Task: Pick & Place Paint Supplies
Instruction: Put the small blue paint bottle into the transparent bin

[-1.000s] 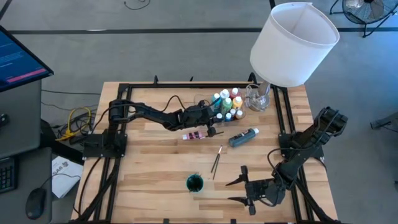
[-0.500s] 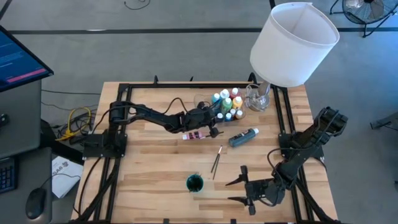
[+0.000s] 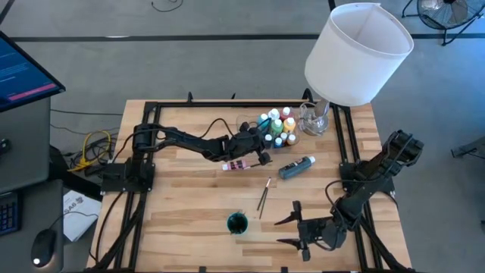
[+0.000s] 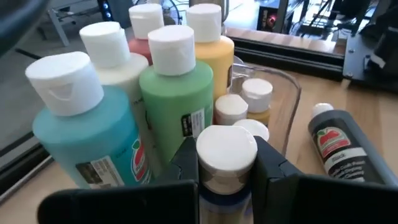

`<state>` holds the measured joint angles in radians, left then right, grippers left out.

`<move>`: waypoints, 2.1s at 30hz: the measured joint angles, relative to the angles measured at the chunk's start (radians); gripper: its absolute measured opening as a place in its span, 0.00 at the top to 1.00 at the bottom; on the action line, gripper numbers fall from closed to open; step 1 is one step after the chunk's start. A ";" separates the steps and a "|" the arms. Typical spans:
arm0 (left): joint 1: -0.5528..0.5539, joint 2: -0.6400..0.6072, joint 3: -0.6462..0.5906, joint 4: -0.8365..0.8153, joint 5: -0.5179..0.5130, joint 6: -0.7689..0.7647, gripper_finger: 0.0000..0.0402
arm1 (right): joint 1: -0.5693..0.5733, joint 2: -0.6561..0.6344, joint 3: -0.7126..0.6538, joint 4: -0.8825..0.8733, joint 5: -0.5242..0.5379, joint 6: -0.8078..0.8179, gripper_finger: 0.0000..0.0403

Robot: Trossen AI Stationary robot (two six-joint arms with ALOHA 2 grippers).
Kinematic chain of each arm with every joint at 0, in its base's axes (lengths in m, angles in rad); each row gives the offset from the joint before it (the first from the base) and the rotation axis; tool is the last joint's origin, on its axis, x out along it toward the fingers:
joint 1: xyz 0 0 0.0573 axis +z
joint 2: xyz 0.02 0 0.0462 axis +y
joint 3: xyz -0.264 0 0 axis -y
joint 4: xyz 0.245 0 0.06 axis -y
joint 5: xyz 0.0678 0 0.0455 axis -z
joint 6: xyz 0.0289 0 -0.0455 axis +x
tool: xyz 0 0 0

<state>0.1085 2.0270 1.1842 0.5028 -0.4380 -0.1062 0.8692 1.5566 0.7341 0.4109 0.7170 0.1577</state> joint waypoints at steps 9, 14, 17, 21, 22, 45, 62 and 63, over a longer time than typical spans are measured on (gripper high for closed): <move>0.014 -0.001 0.000 -0.069 0.092 0.003 0.94 | -0.007 0.000 0.000 -0.010 0.000 0.000 0.43; 0.039 -0.001 0.000 -0.107 0.131 -0.004 0.94 | -0.008 0.000 0.000 -0.010 0.000 0.000 0.43; 0.047 -0.001 0.000 -0.108 0.150 0.001 0.94 | -0.008 0.000 0.000 -0.011 0.000 0.000 0.43; 0.051 -0.001 0.000 -0.107 0.176 0.004 0.94 | -0.008 0.000 0.000 -0.014 0.000 0.000 0.43; 0.051 -0.001 0.000 -0.107 0.177 0.004 0.94 | -0.008 0.000 0.000 -0.014 0.000 0.000 0.43; 0.070 -0.005 0.002 -0.138 0.235 0.014 0.92 | -0.014 0.000 0.000 -0.016 -0.001 0.000 0.43; 0.087 -0.005 0.000 -0.175 0.280 -0.004 0.88 | -0.014 0.000 0.000 -0.022 -0.002 0.000 0.43; 0.087 -0.005 0.000 -0.176 0.281 -0.004 0.87 | -0.014 0.000 0.000 -0.022 -0.002 0.000 0.43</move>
<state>0.1955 2.0224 1.1847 0.3271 -0.1574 -0.1101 0.8551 1.5566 0.7341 0.3888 0.7149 0.1581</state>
